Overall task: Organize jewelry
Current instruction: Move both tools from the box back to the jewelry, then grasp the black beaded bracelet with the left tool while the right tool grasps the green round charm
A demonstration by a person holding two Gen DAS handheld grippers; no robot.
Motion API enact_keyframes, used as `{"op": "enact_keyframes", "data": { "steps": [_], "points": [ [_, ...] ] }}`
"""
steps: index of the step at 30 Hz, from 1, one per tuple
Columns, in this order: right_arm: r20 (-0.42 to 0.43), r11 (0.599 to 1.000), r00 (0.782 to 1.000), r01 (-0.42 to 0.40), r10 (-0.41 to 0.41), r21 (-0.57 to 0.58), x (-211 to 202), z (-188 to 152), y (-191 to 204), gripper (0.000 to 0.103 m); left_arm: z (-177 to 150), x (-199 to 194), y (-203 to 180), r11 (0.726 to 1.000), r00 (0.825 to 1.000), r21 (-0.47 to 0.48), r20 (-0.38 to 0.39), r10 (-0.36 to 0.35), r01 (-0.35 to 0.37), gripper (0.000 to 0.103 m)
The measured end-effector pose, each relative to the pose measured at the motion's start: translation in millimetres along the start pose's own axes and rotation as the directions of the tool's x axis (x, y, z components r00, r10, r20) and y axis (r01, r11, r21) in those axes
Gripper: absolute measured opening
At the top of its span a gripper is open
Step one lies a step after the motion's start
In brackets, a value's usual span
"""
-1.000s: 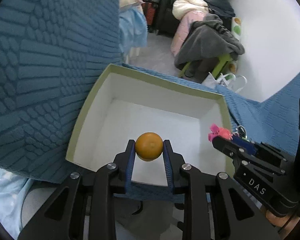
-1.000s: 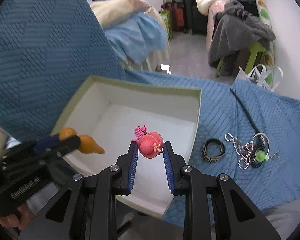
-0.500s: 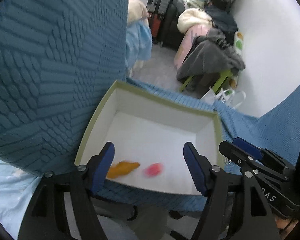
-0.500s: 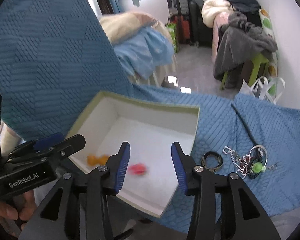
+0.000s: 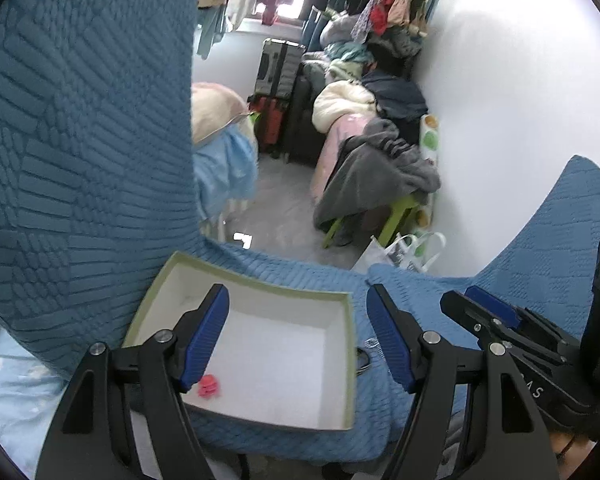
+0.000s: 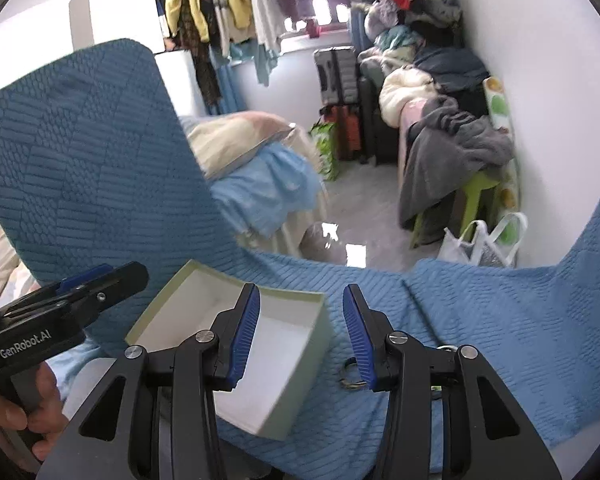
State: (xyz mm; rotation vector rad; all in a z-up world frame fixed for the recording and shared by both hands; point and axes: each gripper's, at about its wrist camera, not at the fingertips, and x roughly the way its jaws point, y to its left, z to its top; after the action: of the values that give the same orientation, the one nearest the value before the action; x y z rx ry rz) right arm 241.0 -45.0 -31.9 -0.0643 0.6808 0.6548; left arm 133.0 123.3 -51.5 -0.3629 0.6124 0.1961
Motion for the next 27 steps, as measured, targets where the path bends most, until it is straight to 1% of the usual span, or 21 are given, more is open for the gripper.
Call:
{"op": "enact_keyframes", "data": {
  "steps": [2,4,6,7,8,9,11,12,14,15,17,19,23,25,27],
  "points": [
    [0.013,1.0,1.0,0.016,-0.016,0.003,-5,-3,-11,0.041,-2,1,-6,1.0,1.0,-0.018,0.016,-0.023,0.023,0.072],
    [0.021,0.999,0.999,0.03,-0.031,0.014,-12,-8,-22,0.041,-6,6,-11,0.998,0.998,-0.034,0.014,-0.056,0.057,0.071],
    [0.035,0.998,0.998,0.056,-0.057,0.026,-18,-14,-37,0.04,-10,11,-20,0.998,0.998,-0.024,0.012,-0.058,0.058,0.071],
    [0.038,0.997,0.997,0.067,-0.068,0.032,-20,-16,-43,0.039,-12,14,-25,0.998,0.998,-0.014,0.005,-0.057,0.057,0.071],
    [0.04,0.996,0.996,0.074,-0.076,0.041,-22,-19,-51,0.036,-14,18,-30,0.998,0.998,-0.005,-0.004,-0.059,0.059,0.071],
    [0.04,0.996,0.996,0.078,-0.08,0.05,-23,-22,-57,0.033,-17,22,-36,0.997,0.997,0.001,-0.014,-0.077,0.077,0.071],
    [0.04,0.993,0.994,0.1,-0.102,0.064,-25,-29,-74,0.033,-24,26,-46,0.995,0.995,0.003,-0.026,-0.101,0.101,0.071],
    [0.035,0.992,0.993,0.108,-0.111,0.068,-25,-32,-81,0.031,-26,29,-50,0.994,0.993,-0.001,-0.03,-0.114,0.114,0.071],
    [0.024,0.99,0.992,0.119,-0.121,0.081,-23,-39,-94,0.03,-33,39,-62,0.99,0.988,-0.008,-0.057,-0.142,0.141,0.068],
    [0.016,0.988,0.991,0.13,-0.132,0.086,-23,-44,-101,0.029,-37,44,-68,0.988,0.985,-0.005,-0.071,-0.155,0.155,0.063],
    [0.008,0.985,0.99,0.139,-0.14,0.104,-20,-54,-116,0.029,-45,55,-83,0.983,0.978,0.008,-0.104,-0.18,0.182,0.057],
    [-0.006,0.982,0.99,0.141,-0.141,0.125,-16,-62,-129,0.028,-55,65,-95,0.978,0.97,0.016,-0.135,-0.203,0.207,0.055],
    [-0.048,0.976,0.991,0.134,-0.128,0.173,-2,-81,-154,0.026,-72,88,-117,0.973,0.959,0.062,-0.195,-0.205,0.221,0.049],
    [-0.078,0.972,0.99,0.133,-0.12,0.193,6,-90,-167,0.024,-83,104,-126,0.972,0.95,0.066,-0.237,-0.202,0.224,0.046],
    [-0.105,0.969,0.989,0.125,-0.105,0.214,15,-98,-180,0.023,-92,120,-131,0.97,0.938,0.058,-0.275,-0.211,0.236,0.044]
  ]
}}
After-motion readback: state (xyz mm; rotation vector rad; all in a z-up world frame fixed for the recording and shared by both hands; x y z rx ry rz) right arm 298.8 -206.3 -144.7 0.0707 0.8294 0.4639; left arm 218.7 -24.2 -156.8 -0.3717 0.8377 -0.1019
